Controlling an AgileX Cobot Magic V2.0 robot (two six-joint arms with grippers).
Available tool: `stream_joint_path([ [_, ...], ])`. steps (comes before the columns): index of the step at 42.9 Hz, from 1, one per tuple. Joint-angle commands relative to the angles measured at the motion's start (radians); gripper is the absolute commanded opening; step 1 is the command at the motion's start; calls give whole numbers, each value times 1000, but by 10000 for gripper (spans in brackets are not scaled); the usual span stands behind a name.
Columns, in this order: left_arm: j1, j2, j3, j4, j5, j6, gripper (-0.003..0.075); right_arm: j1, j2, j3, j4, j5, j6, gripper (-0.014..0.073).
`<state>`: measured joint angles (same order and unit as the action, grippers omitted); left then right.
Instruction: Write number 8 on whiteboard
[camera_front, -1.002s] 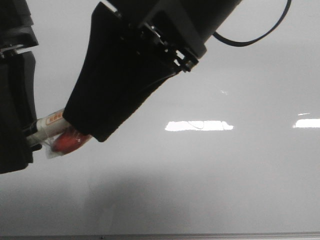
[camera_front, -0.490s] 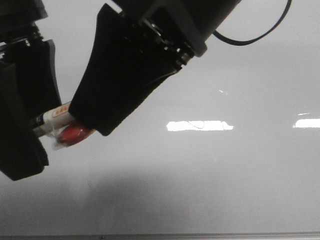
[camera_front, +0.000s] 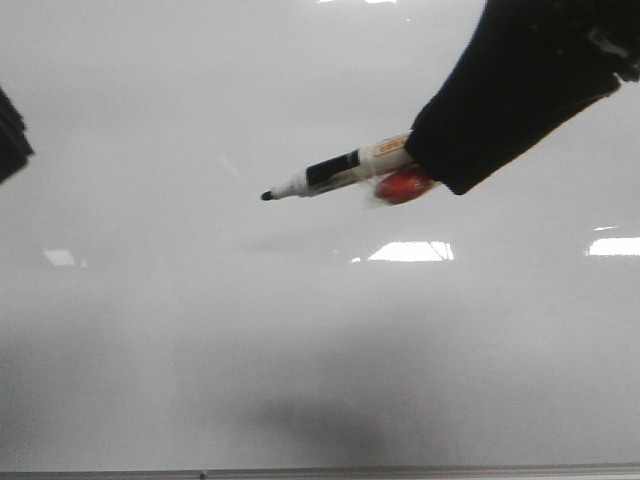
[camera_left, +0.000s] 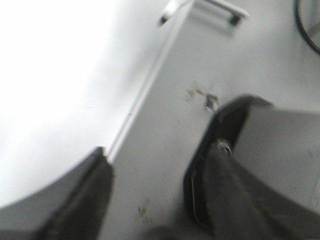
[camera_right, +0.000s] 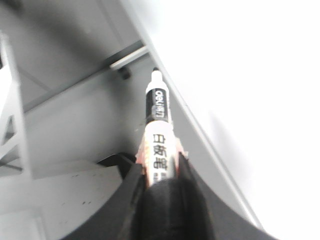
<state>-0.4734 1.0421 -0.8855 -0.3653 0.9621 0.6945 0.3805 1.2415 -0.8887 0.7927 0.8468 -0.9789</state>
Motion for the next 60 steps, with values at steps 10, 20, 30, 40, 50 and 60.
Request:
stream_joint_path([
  [10,148,-472,338,-215,-326,-11,-20,-20,-11,-12,166,-165,-12,-58],
  [20,148,-689,450,-294,-405,-11,-21,-20,117,-109,241,-230,-12,-58],
  [30,148,-717,451,-294,-418,-11,-20,-20,315,-269,263,-284,-12,-58],
  [40,148,-717,451,-294,-418,-11,-21,-14,426,-334,294,-360,-12,-58],
  [50,148,-717,451,-294,-418,-11,-21,28,483,-337,260,-296,-11,-58],
  [60,148,-717,451,-294,-418,-11,-21,-3,445,-274,204,-323,51,-58],
])
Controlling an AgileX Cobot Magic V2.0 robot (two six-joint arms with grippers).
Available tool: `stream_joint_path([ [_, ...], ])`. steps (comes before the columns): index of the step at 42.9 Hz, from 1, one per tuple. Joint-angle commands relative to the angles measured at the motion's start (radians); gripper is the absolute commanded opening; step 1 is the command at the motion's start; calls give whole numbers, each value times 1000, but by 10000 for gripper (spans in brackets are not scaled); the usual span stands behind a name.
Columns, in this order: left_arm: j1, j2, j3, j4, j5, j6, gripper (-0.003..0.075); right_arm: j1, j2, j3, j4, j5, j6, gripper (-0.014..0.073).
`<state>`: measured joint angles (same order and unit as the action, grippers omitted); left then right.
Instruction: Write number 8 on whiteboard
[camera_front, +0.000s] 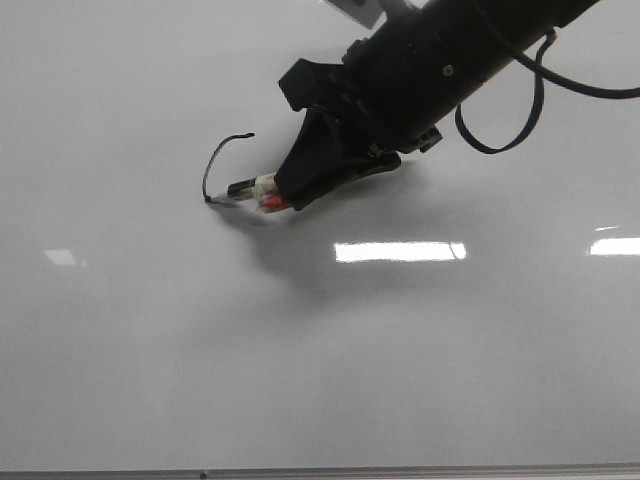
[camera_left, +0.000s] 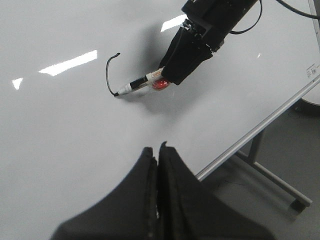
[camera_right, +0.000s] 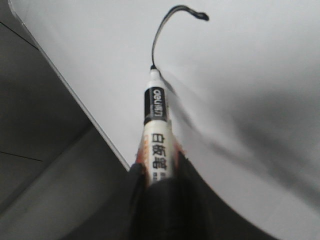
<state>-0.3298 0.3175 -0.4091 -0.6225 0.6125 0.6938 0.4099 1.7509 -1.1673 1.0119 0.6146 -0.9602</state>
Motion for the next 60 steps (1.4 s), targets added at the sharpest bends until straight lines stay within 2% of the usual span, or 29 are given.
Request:
stream_joint_path([
  [1,5,8,-25,-37,-69,-11,-21,-39,-75,20,-16,-92,33,-58],
  [9,5,8,-25,-37,-69,-11,-21,-84,-125,142,-36,-96,33,-58],
  [17,5,8,-25,-37,-69,-11,-21,-49,-95,210,-46,-125,32,-58],
  [28,5,8,-25,-37,-66,-11,-21,75,-33,123,10,-186,32,-58],
  [37,5,8,-25,-37,-60,-11,-21,105,-1,31,46,-185,32,-58],
  [43,5,8,-25,-37,-60,-11,-21,76,-30,38,46,-185,33,-58],
  [54,5,8,-25,-37,-60,-11,-21,-48,-151,84,23,-143,33,-58],
  [60,5,8,-25,-37,-60,-11,-21,-60,-187,59,23,-169,33,-58],
])
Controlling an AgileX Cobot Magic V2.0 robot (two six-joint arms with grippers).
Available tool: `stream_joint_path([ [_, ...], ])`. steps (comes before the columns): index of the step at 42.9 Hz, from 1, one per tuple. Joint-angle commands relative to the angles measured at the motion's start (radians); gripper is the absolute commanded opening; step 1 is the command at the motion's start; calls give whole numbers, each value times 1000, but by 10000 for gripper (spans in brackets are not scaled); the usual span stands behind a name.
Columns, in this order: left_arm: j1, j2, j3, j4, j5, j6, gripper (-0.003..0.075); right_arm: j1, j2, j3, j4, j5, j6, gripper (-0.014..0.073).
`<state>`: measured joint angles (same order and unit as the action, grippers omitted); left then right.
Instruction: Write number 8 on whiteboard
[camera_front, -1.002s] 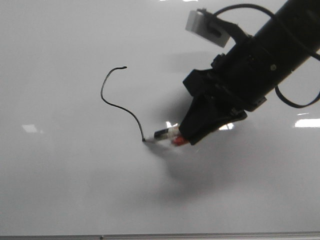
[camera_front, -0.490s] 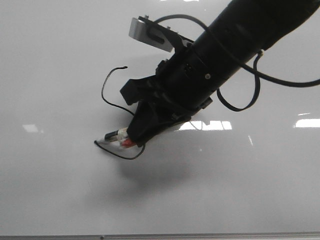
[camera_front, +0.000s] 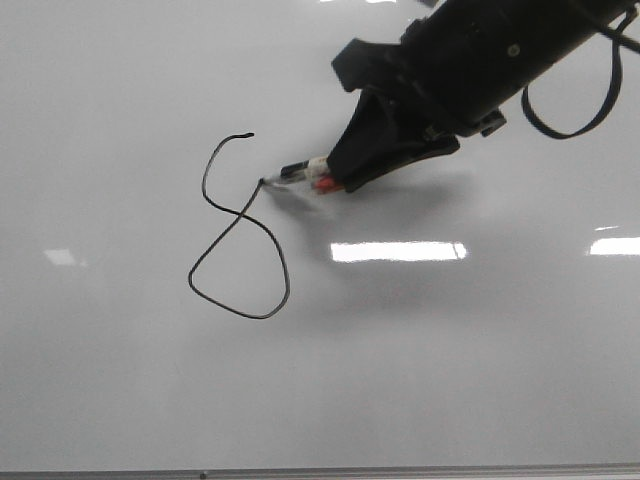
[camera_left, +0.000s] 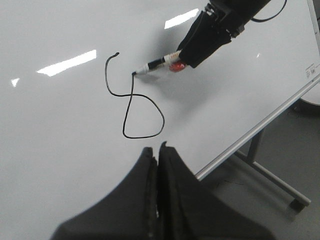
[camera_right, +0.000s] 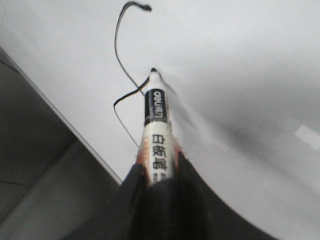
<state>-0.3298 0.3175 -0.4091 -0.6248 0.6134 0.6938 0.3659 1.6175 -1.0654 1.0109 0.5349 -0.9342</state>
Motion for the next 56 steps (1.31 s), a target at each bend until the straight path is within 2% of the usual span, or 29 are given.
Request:
stream_joint_path([
  [1,5,8,-25,-35,-61,-11,-21,-16,-54,-49,24,-91,7,-58],
  [9,5,8,-25,-35,-61,-11,-21,14,-9,-137,24,-74,7,-58],
  [15,5,8,-25,-37,-70,-11,-21,22,-36,-163,-6,72,1,-58],
  [18,5,8,-25,-59,-76,-11,-21,34,-81,-161,-76,156,-3,-58],
  [23,5,31,-47,-64,-41,45,-16,83,-149,-167,-280,221,-4,-58],
  [26,5,94,-85,-64,25,123,39,137,-170,-178,-410,225,-5,-58],
  [33,1,335,-227,-57,167,308,335,314,-175,-207,-688,247,-5,-58],
  [35,-3,400,-267,-57,199,344,380,359,-176,-207,-703,245,-5,-58],
  [39,-48,501,-324,-48,198,380,375,430,-181,-207,-704,245,-5,-58],
  [43,-140,571,-354,40,166,386,373,488,-194,-207,-704,231,-5,-58],
  [50,-280,636,-356,191,117,308,366,552,-223,-208,-704,223,-5,-58],
  [56,-308,645,-356,194,105,301,366,577,-246,-208,-702,218,-5,-58],
])
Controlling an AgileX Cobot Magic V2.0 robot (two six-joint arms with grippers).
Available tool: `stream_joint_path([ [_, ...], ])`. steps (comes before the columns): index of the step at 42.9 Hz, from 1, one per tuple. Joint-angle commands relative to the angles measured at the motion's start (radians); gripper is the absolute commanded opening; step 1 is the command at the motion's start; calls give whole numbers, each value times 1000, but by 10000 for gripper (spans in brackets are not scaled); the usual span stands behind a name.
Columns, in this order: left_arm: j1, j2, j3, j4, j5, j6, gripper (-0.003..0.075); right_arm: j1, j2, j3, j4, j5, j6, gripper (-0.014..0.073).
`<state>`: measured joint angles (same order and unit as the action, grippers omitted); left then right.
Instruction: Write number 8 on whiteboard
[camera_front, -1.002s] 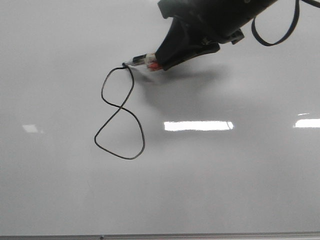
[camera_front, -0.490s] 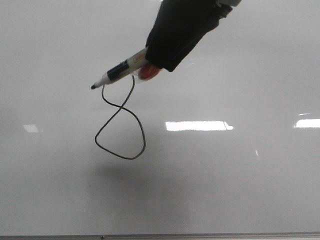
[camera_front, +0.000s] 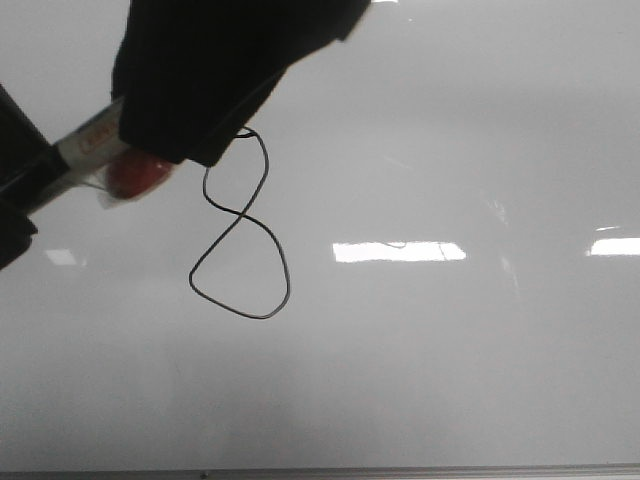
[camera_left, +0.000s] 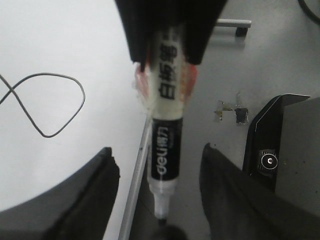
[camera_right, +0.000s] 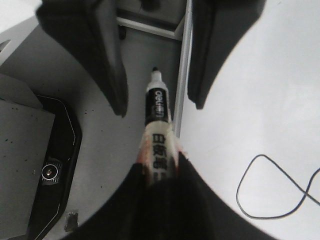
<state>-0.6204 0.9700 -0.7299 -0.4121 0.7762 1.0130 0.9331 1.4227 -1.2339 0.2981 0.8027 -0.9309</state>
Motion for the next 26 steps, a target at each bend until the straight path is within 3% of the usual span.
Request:
stream_joint_path([
  [1,-17,-8,-35,-23,-60,-18,366,11,-55,-39,12,-51,-9,-58],
  [14,-17,-8,-35,-94,-68,-14,355,12,-45,-39,6,-63,-9,-58],
  [18,-17,-8,-35,-101,-73,-14,283,12,-45,-39,6,-66,-9,-58],
  [26,-17,-8,-35,-101,-73,-14,55,12,-45,-39,5,-64,-9,-58],
])
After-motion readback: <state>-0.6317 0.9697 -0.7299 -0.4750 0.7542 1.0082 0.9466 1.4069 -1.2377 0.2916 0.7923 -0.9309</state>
